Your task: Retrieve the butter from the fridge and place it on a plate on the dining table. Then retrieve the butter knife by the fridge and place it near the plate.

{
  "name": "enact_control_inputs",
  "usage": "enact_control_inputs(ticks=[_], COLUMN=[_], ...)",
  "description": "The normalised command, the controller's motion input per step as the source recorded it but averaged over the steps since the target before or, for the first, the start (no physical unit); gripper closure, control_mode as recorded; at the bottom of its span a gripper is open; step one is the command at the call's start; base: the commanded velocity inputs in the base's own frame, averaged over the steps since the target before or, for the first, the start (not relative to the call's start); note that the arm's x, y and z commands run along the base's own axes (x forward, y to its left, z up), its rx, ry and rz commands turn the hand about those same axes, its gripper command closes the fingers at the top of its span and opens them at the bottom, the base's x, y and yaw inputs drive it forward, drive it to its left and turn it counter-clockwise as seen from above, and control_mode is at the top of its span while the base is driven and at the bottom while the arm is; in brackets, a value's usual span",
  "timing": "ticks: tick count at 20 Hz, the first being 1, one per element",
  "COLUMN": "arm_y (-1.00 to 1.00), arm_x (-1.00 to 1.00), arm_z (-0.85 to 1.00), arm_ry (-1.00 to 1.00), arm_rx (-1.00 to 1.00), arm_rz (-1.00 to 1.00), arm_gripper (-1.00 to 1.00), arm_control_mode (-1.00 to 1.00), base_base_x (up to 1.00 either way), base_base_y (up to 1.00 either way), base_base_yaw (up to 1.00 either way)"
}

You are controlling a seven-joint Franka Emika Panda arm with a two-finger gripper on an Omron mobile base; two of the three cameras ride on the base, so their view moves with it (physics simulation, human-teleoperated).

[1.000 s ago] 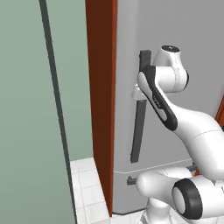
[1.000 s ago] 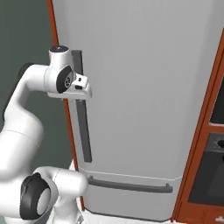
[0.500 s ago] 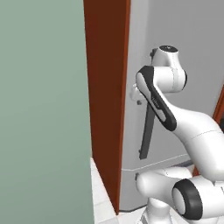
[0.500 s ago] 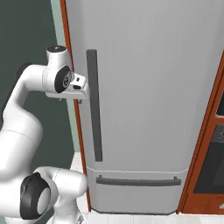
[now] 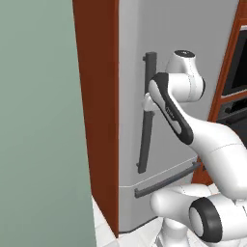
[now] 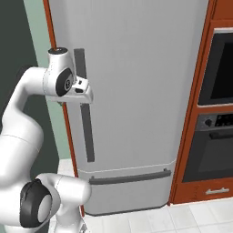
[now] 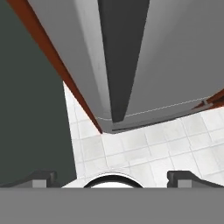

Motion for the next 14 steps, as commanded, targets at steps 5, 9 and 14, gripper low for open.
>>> enact_control_inputs(ticks=[5,9,14], arm_y=[0.0,0.0,0.0], arm_x=[0.0,0.0,0.0], arm_z=[0.0,0.0,0.0], arm_ry=[0.0,0.0,0.0], arm_rx=[0.0,0.0,0.0], arm_rz=[0.0,0.0,0.0], arm_gripper=[-1.0,-1.0,-1.0], arm_control_mode=[1.0,1.0,1.0], base_base_x=[-0.36,-0.26,-0.31], base_base_y=[0.23,0.31,0.19], base_base_yaw=[-0.18,-0.08,-0.04])
